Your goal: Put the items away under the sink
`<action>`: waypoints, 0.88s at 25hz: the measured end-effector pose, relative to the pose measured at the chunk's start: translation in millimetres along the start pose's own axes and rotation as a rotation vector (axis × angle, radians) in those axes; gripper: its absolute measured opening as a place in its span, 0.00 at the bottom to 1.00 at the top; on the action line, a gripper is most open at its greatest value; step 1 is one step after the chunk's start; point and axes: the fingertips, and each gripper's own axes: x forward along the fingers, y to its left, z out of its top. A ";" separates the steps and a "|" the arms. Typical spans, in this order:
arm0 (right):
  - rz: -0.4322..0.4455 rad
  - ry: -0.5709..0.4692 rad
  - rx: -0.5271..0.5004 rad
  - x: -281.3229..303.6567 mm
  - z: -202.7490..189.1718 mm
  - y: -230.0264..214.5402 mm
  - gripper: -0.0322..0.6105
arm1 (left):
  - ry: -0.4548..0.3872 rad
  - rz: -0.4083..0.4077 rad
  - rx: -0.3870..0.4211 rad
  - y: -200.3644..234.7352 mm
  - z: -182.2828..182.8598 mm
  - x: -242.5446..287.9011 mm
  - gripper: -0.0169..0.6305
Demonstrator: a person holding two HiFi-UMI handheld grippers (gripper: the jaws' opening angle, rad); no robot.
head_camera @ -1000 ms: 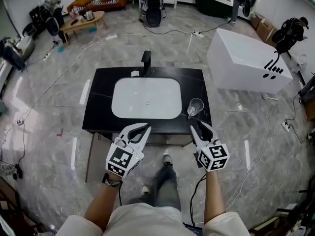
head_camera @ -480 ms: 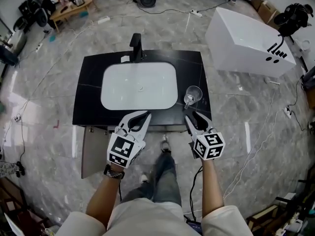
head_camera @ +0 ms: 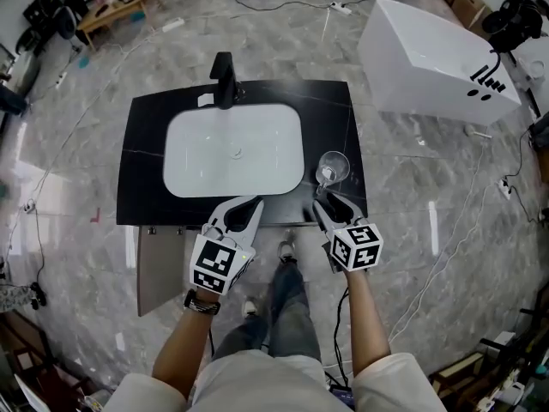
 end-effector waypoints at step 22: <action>0.000 -0.001 -0.008 52.1 -6.5 -12.6 0.29 | 0.065 0.025 -0.014 14.9 -25.7 15.2 0.02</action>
